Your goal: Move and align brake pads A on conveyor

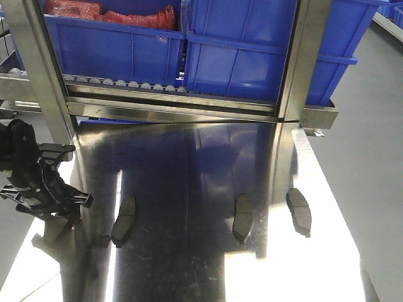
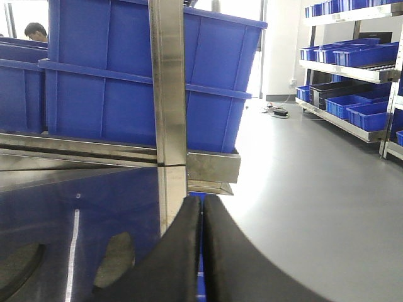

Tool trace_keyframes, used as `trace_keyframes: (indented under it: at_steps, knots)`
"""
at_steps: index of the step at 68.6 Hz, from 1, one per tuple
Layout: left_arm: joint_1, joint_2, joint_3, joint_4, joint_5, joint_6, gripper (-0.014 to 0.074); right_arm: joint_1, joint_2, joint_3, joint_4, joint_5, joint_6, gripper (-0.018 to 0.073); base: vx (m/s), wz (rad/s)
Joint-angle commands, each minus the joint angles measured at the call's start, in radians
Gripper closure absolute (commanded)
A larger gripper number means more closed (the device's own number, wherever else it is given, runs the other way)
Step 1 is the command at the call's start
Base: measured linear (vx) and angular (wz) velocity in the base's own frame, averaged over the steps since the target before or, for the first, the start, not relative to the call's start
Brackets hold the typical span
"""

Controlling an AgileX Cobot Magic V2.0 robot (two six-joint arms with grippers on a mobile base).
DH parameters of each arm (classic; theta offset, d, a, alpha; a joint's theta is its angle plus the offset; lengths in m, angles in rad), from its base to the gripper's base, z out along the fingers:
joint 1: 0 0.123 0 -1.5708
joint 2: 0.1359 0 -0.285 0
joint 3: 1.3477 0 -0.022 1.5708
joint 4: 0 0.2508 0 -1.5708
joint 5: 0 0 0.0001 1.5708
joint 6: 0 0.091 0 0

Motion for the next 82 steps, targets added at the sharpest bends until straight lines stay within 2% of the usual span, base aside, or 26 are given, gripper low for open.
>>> trace_keyframes:
  at_steps: [1, 12, 13, 31, 46, 58, 68, 82]
  knots:
    - [-0.008, -0.036, -0.026, -0.021, -0.011, 0.001, 0.0268, -0.007, -0.009, 0.011, -0.004, -0.078, -0.004, 0.0571, 0.0, 0.0]
    - [-0.008, -0.036, -0.026, -0.021, -0.006, 0.001, 0.0601, -0.007, -0.009, 0.011, -0.004, -0.078, -0.004, 0.0571, 0.0, 0.0]
    - [-0.008, -0.037, -0.026, -0.021, -0.006, 0.002, 0.0606, -0.007, -0.009, 0.011, -0.004, -0.078, -0.004, 0.0571, 0.0, 0.0]
    - [-0.008, -0.12, -0.026, -0.024, -0.001, -0.003, 0.0603, -0.007, -0.009, 0.011, -0.004, -0.078, -0.004, 0.0571, 0.0, 0.0]
    - [-0.008, -0.275, -0.02, -0.024, 0.015, -0.003, 0.0603, -0.007, -0.009, 0.011, -0.004, -0.079, -0.004, 0.0571, 0.0, 0.0]
    - [-0.008, -0.433, 0.056, -0.021, -0.022, -0.003, 0.0603, -0.007, -0.009, 0.011, -0.004, -0.079, -0.004, 0.0571, 0.0, 0.0]
    - [-0.008, -0.616, 0.167, -0.025, -0.086, -0.005, 0.0603, -0.007, -0.009, 0.011, -0.004, -0.079, -0.004, 0.0571, 0.0, 0.0]
    - [-0.008, -0.907, 0.353, -0.025, -0.266, -0.005, 0.0603, -0.007, -0.009, 0.011, -0.004, -0.079, -0.004, 0.0571, 0.0, 0.0]
